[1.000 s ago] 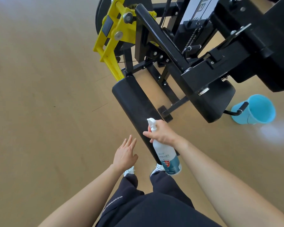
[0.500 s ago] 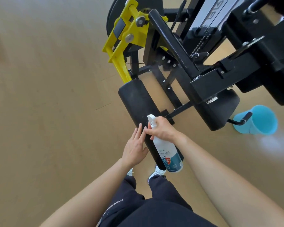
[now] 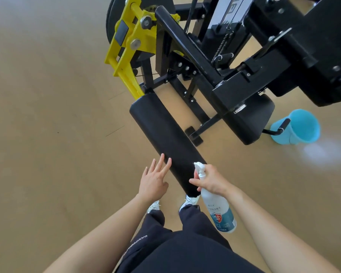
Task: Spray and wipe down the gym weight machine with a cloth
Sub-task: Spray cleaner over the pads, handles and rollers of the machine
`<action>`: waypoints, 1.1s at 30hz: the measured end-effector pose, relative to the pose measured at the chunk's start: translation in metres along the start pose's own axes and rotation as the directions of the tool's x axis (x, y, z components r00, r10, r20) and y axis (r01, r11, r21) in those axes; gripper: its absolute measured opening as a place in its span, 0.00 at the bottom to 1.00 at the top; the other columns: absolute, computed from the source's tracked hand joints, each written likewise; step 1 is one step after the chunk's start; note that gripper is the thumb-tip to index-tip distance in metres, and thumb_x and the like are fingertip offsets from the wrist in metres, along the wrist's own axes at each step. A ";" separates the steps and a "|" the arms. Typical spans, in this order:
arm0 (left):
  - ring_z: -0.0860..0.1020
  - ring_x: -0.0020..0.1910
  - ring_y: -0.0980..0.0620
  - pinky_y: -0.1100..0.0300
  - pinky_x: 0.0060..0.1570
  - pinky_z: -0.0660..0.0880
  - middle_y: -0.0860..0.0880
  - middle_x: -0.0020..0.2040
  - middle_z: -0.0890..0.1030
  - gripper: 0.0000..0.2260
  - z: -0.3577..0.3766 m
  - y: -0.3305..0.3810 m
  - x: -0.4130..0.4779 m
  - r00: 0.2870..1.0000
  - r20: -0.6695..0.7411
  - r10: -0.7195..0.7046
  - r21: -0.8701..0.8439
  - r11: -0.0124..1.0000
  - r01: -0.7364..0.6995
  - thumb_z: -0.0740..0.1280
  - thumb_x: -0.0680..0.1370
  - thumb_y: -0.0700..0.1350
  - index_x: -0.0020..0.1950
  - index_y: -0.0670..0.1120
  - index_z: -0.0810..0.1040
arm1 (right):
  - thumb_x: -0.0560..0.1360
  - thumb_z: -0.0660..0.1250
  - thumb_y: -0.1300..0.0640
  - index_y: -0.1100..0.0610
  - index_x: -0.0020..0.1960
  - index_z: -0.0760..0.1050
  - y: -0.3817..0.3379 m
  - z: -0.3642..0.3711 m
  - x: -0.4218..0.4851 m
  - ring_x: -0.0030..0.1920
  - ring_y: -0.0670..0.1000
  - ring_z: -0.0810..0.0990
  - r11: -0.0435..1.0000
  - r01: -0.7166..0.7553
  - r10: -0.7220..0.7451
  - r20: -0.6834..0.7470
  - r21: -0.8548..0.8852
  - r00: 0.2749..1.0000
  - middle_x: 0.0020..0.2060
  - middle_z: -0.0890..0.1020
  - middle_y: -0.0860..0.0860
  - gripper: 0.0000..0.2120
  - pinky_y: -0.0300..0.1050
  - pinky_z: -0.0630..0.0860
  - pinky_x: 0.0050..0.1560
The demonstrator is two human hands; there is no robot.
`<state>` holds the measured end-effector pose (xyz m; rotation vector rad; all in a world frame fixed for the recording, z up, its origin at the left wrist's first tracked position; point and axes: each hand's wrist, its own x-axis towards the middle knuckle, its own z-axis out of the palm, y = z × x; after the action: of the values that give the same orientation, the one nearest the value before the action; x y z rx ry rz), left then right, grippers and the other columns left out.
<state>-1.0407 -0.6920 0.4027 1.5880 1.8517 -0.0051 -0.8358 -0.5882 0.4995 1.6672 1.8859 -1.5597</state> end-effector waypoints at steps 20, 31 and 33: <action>0.45 0.84 0.43 0.46 0.82 0.51 0.47 0.85 0.48 0.34 -0.002 0.094 -0.003 0.960 -0.093 0.263 0.152 0.957 -0.248 0.65 0.80 0.47 0.84 0.50 0.54 | 0.63 0.73 0.47 0.49 0.38 0.76 0.119 -0.013 -0.050 0.33 0.52 0.87 0.983 -0.109 0.126 -0.110 0.150 0.986 0.32 0.83 0.47 0.10 0.64 0.83 0.49; 0.56 0.81 0.37 0.41 0.76 0.62 0.45 0.81 0.64 0.33 0.035 0.177 -0.005 0.989 -0.124 -0.077 0.337 0.935 0.115 0.66 0.79 0.61 0.82 0.51 0.63 | 0.79 0.70 0.47 0.43 0.56 0.70 0.226 -0.098 -0.091 0.43 0.51 0.81 0.962 0.057 0.034 -0.325 0.269 0.945 0.41 0.83 0.53 0.10 0.31 0.70 0.41; 0.60 0.80 0.39 0.43 0.77 0.61 0.46 0.79 0.66 0.32 0.034 0.197 0.001 0.975 -0.133 -0.177 0.353 0.911 0.214 0.65 0.79 0.61 0.80 0.51 0.65 | 0.80 0.69 0.45 0.43 0.57 0.70 0.246 -0.121 -0.098 0.46 0.54 0.80 0.957 0.096 0.002 -0.339 0.273 0.941 0.43 0.82 0.57 0.10 0.32 0.69 0.43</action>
<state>-0.8520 -0.6557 0.4584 1.6594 2.1779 -0.3911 -0.5458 -0.6002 0.4819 2.1486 1.9381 -1.7272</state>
